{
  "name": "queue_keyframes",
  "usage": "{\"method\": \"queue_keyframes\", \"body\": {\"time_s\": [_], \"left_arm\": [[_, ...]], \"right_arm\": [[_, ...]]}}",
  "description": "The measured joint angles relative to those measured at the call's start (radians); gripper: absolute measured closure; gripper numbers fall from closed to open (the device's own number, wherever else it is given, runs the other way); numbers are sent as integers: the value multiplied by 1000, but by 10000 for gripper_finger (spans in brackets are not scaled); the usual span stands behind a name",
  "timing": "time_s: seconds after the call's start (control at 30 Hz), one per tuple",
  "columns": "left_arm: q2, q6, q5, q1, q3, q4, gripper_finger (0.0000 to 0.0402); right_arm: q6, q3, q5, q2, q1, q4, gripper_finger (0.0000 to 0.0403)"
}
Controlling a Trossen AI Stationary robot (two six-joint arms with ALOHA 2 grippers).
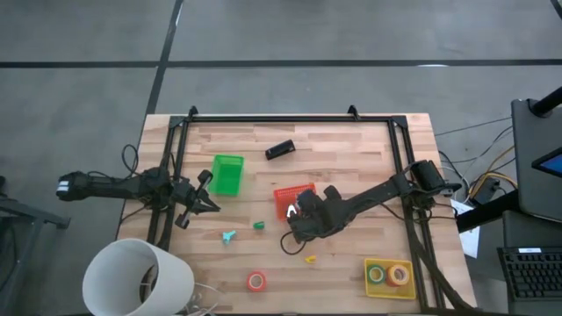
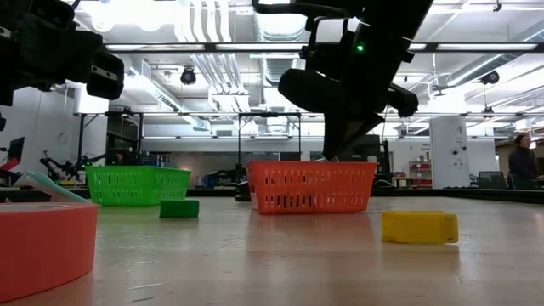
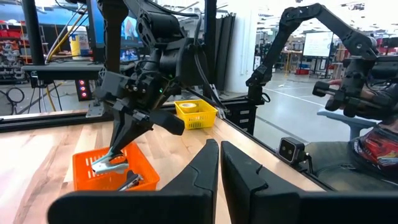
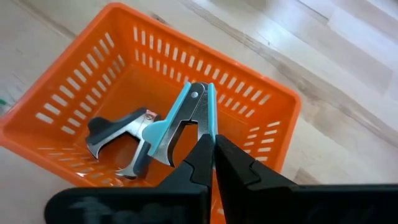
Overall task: Pick and place Stapler, Stapler remover, tape
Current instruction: Put the right blue staple remover into the orange bin, then put the blue staple remover into the orange bin
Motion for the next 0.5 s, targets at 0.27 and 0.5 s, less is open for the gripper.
{"method": "queue_keyframes", "body": {"time_s": [0.27,0.5], "left_arm": [[0,0,0,0,0,0,378],[0,0,0,0,0,0,378]], "right_arm": [[1,-9,0,0,0,9,378],[6,-12,3,1,-7,11,335]]}}
